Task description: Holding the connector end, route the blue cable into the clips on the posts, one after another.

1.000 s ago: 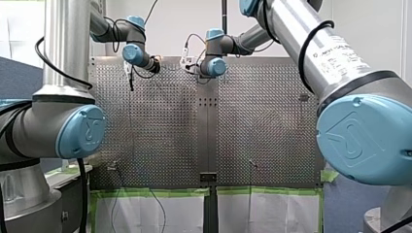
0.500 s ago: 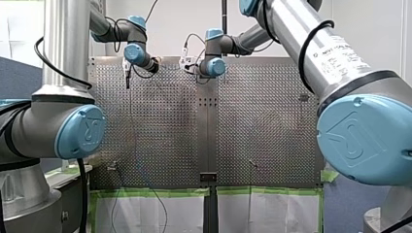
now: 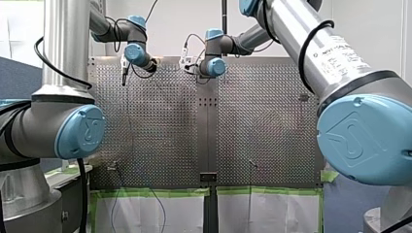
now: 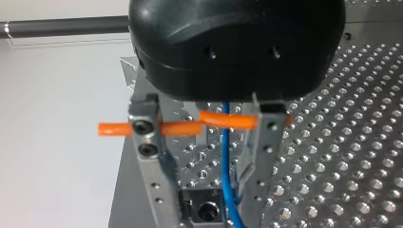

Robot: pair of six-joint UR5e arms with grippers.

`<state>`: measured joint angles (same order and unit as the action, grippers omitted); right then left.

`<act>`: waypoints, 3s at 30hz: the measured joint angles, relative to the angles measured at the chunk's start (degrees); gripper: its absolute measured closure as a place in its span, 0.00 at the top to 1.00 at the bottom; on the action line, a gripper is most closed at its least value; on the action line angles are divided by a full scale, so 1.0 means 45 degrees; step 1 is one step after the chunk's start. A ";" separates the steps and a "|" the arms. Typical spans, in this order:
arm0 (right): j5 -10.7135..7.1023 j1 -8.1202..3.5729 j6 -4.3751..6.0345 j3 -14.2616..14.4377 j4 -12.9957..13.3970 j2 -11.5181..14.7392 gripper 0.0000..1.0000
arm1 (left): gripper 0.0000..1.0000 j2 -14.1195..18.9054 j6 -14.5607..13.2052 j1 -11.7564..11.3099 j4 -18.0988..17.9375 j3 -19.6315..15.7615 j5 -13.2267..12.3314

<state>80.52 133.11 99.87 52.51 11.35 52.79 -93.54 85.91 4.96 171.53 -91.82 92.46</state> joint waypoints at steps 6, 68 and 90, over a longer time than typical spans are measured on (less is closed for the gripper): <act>0.0000 0.0000 -0.0001 -0.0005 -0.0001 0.0000 0.00 | 0.08 0.0001 -0.0114 -0.0002 0.0009 0.0000 0.0045; 0.1210 -0.0427 -0.0498 0.3658 -0.0030 -0.0074 0.00 | 0.00 -0.2461 0.0257 0.2524 0.0273 -0.0014 0.1722; 0.1892 -0.0733 -0.0887 0.5901 0.1032 -0.0092 0.00 | 0.00 -0.3923 0.0935 0.3587 -0.0623 -0.0136 0.2637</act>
<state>89.03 129.82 95.88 79.06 16.00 52.38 -111.20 90.11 21.10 168.73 -92.44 104.33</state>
